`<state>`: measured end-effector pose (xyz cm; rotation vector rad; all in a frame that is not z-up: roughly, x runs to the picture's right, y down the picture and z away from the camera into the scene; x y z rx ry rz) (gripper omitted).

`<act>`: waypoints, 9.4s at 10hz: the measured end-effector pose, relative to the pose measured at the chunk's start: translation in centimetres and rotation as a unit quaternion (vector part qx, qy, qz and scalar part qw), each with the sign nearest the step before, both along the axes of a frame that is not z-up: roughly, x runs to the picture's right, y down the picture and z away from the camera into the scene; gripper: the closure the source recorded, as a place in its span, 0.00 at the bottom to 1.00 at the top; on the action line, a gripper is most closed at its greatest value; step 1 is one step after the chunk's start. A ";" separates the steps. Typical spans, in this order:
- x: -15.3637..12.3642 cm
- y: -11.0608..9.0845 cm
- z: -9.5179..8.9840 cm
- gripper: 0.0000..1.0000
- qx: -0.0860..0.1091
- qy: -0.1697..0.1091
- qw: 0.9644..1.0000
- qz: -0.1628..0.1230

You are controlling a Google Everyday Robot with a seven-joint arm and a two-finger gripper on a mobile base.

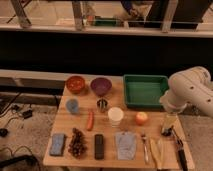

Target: Stack cups into tray

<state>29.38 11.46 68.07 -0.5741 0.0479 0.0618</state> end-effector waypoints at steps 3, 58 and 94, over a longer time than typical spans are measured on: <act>0.0 0.0 0.0 0.20 0.000 0.000 1.000 0.000; -28.0 5.5 1.8 0.20 -0.055 -0.179 0.981 -0.056; -43.1 -1.5 11.8 0.20 -0.006 -0.213 0.973 -0.090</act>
